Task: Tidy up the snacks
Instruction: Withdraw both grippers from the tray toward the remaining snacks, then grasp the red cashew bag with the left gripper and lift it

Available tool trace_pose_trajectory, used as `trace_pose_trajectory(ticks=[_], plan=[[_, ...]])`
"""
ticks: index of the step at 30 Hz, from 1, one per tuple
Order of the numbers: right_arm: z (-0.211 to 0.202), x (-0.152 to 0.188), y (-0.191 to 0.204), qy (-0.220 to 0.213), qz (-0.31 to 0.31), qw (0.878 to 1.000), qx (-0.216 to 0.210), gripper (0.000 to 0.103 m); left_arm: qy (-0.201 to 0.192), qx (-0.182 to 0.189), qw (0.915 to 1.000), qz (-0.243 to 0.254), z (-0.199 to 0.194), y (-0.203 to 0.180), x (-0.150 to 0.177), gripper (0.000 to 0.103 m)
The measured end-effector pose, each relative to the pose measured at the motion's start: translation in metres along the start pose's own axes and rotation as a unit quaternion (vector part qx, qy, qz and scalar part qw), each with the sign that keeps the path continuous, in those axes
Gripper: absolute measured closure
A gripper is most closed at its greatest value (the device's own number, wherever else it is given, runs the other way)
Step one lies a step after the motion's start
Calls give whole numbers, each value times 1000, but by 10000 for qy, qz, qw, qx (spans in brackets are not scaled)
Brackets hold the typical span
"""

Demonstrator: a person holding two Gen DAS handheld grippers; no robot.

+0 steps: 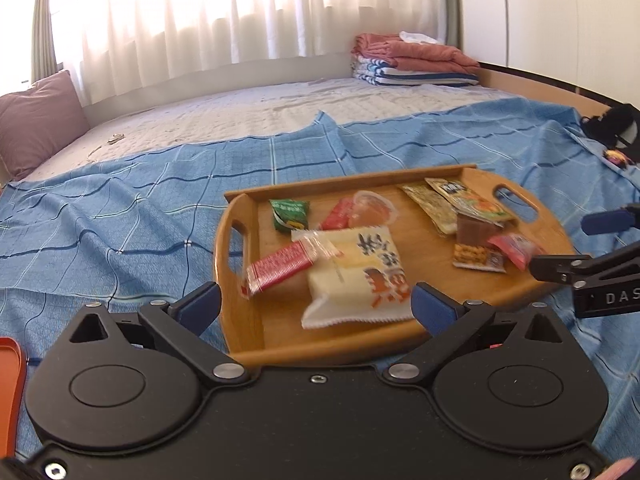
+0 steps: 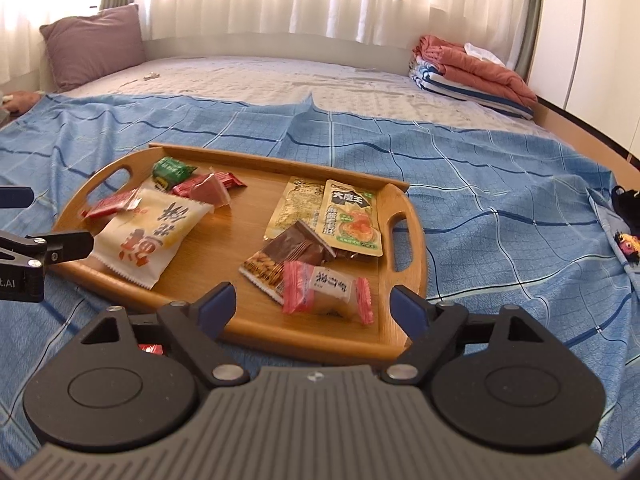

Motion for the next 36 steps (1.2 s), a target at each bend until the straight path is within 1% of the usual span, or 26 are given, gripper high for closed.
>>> trace_pose_trajectory(ticks=[5, 14, 24, 28, 30, 34, 36], plan=[[-17, 15, 9, -97, -211, 9997, -10, 13, 62, 156, 9998, 76, -17, -17, 14, 1], [-41, 42, 14, -91, -249, 9995, -148, 11, 110, 316, 9993, 140, -36, -39, 29, 1], [-59, 69, 21, -50, -182, 9992, -346, 10, 295, 584, 9977, 188, -38, -67, 41, 1], [-58, 78, 25, 8, -59, 9991, -409, 10, 449, 860, 9953, 41, -32, -81, 45, 1], [-57, 82, 29, 29, -72, 9991, -419, 10, 496, 941, 9943, -28, -29, -86, 46, 2], [-53, 88, 33, 94, 15, 9988, -489, 10, 641, 1068, 9920, -219, -17, -93, 46, 13], [-52, 90, 34, 132, 116, 9983, -550, 10, 738, 1117, 9903, -362, -11, -95, 46, 17]])
Point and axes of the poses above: each gripper's, at about its wrist camera, not at the fingertips, and z roughly the way its jaws point, y to its left, x to its underside, the point moved 10 cm from there along z, roughly the way its jaws point, and after that the axes turned 12 degrees about x, right-handed, at the moved point
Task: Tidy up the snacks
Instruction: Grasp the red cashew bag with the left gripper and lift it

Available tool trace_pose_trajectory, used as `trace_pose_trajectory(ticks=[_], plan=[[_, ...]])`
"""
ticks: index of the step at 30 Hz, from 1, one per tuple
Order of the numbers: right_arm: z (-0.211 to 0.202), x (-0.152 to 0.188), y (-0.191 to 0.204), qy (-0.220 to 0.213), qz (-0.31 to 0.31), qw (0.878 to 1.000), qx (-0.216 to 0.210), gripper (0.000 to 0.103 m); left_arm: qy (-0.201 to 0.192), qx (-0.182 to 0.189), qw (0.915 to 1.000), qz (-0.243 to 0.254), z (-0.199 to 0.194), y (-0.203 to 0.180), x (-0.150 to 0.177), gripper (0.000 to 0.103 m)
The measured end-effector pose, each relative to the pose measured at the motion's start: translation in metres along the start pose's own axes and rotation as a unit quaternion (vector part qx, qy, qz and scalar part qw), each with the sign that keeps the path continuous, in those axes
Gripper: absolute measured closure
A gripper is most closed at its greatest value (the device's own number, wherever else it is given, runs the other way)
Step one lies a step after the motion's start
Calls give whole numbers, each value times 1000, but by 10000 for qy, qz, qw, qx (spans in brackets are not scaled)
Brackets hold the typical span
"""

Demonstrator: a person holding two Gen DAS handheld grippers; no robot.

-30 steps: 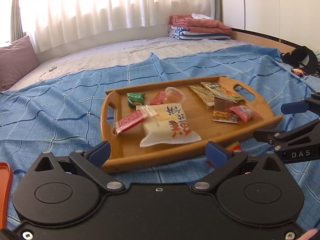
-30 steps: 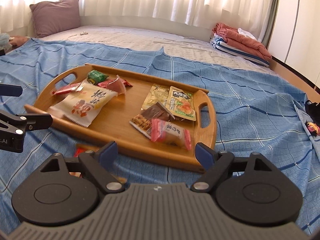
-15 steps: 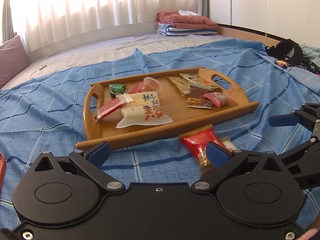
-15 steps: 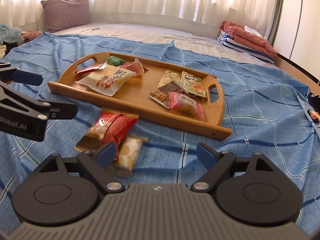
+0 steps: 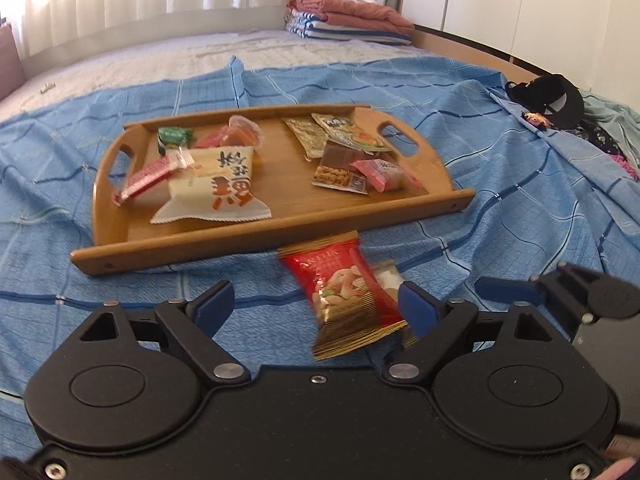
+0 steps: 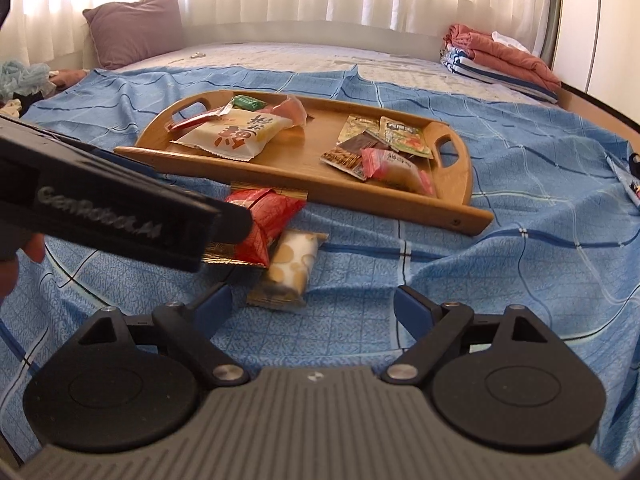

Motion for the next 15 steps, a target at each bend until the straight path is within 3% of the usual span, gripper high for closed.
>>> trace_pose_trajectory(ticks=[6, 15], plan=[[4, 3, 1, 22, 146, 9999, -42, 9, 121, 134, 9994, -309, 18, 0, -1, 25], [8, 6, 5, -69, 92, 9999, -39, 2, 235, 144, 9985, -470, 33, 3, 2, 55]])
Point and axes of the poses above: each gripper's, at about its wrist camera, not at the fingertips, and z roughly the way its jaws point, y to its left, x to its underside, the point moved 10 cm from there along z, roughly the way its jaws point, and after that the axes turned 12 degrees about x, right-handed, at the moved point
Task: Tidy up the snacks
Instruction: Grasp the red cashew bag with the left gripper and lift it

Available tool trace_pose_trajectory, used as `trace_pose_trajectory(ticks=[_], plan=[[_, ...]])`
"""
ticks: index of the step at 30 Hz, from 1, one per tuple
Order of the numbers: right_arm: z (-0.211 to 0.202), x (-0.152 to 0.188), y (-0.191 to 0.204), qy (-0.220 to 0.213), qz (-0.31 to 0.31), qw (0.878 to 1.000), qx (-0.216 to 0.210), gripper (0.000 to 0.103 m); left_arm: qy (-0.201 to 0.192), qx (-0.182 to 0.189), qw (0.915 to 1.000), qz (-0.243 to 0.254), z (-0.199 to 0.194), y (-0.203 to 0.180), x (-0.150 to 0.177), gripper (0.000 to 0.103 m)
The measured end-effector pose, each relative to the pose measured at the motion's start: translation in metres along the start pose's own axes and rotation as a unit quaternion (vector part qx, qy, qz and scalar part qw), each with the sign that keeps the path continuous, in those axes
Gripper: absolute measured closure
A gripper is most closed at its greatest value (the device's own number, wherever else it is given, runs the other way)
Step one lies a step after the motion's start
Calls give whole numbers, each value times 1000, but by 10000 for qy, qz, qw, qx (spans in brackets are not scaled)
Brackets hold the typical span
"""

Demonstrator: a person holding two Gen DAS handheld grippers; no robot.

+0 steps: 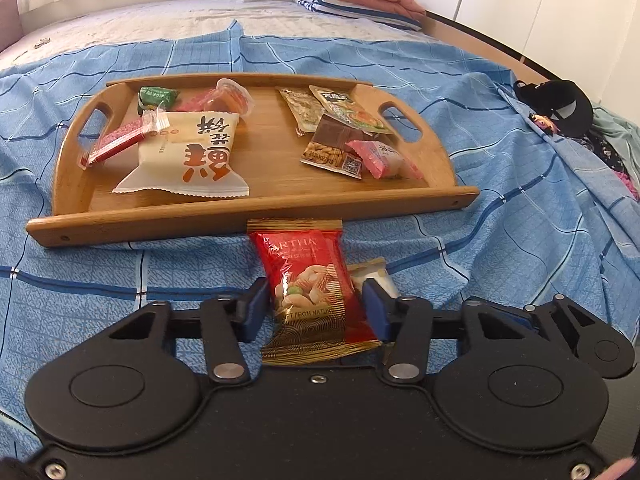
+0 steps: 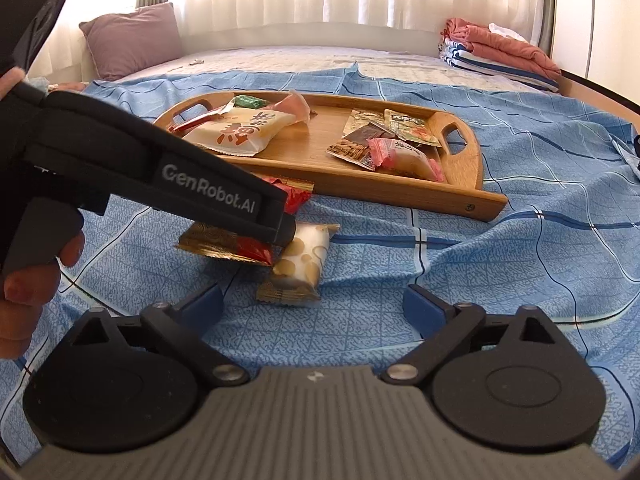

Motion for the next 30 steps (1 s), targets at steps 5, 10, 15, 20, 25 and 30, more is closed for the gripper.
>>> trace_pose_trajectory(ticks=[5, 10, 15, 20, 25, 30], plan=[[1, 4, 0, -67, 34, 10000, 34, 0, -97, -218, 9997, 33, -12, 7, 0, 58], [-1, 5, 1, -102, 27, 9999, 54, 0, -172, -343, 9992, -89, -32, 25, 7, 58], [-5, 1, -3, -81, 162, 9998, 128, 0, -193, -442, 9986, -225, -47, 43, 15, 58], [-5, 0, -23, 7, 408, 9984, 383, 1, -195, -490, 9984, -222, -59, 53, 23, 50], [-3, -1, -53, 60, 554, 9949, 840, 1, -252, -693, 9973, -56, -71, 63, 30, 39], [1, -5, -85, 119, 871, 9874, 1315, 1, -288, -1161, 9928, -9, -81, 85, 33, 37]])
Point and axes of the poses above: each gripper's, at about its wrist camera, not at the fingertips, and z roughly the way its jaws point, y to its left, x to its underside, the point moved 10 cm from there along z, roughly the way its jaws point, and after that the axes turned 12 degrees about x, right-handed, at the moved point
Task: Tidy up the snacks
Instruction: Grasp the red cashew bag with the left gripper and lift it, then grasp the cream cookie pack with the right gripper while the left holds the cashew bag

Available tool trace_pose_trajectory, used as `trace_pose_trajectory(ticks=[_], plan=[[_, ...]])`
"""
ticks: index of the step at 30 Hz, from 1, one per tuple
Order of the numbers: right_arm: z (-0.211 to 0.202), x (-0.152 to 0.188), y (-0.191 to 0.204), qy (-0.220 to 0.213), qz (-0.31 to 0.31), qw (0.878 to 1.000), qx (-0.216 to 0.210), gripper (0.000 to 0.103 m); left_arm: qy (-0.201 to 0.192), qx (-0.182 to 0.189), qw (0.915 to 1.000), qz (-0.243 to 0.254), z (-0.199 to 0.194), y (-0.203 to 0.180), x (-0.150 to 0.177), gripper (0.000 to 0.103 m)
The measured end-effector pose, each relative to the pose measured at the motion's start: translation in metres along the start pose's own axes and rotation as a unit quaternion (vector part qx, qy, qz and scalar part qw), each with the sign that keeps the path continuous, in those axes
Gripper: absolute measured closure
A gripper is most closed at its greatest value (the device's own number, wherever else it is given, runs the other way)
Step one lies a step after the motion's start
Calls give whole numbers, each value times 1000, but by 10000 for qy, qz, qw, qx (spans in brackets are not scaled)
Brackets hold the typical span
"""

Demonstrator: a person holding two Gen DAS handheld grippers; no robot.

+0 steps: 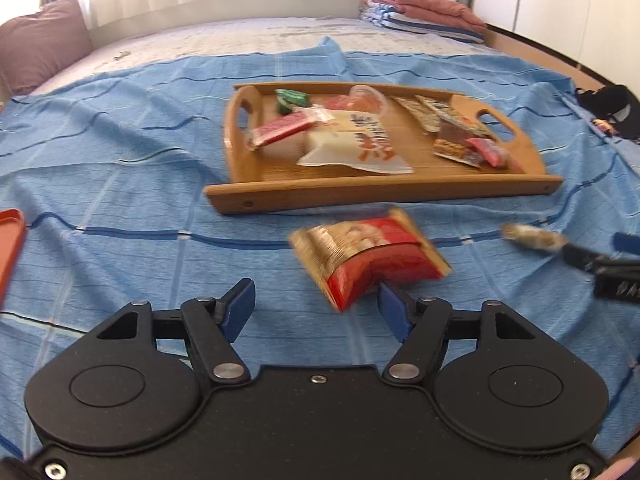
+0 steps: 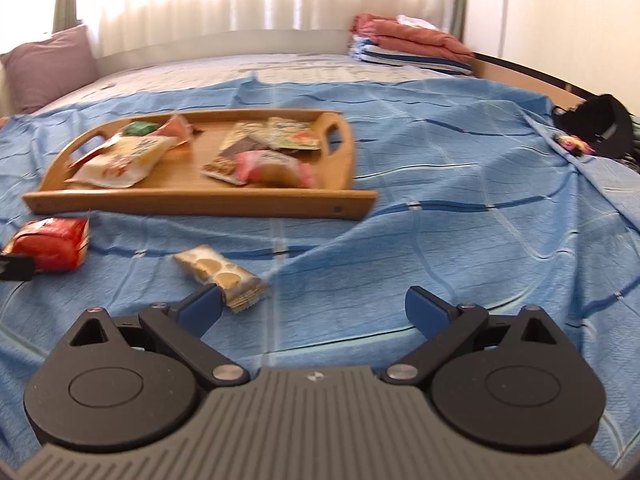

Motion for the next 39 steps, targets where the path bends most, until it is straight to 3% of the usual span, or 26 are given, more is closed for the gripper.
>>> trace_pose_trajectory(ticks=[4, 6, 8, 13, 17, 26, 30, 39], plan=[[4, -5, -13, 115, 257, 9995, 157, 1, -38, -140, 9997, -206, -3, 16, 1, 35], [2, -6, -13, 177, 441, 9989, -24, 1, -118, -2, 9998, -144, -7, 13, 0, 26], [-3, -8, -11, 224, 710, 9967, -312, 0, -255, 177, 9995, 78, -12, 2, -1, 16], [-13, -13, 10, 200, 775, 9951, -588, 0, -643, 427, 9944, 725, -15, -33, -13, 7], [-16, -10, 31, 118, 394, 9980, -481, 0, -598, 415, 9947, 727, -1, -44, -19, 7], [-40, -10, 33, -724, 507, 9960, -151, 1, -482, 290, 9950, 827, 30, -46, -18, 6], [-41, -6, 35, -612, 639, 9955, -331, 8, -125, 356, 9978, 537, 49, -38, -8, 14], [-27, 3, 56, -370, 502, 9976, -299, 11, -372, 346, 9972, 545, 40, -34, -11, 19]])
Point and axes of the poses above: each gripper's, at about its wrist camera, not at the fingertips, and z roughly the way its jaws point, y to its left, x to its underside, the point moved 10 cm from there along z, roughly the way its jaws point, and after that the axes turned 12 degrees about x, right-handed, at the moved point
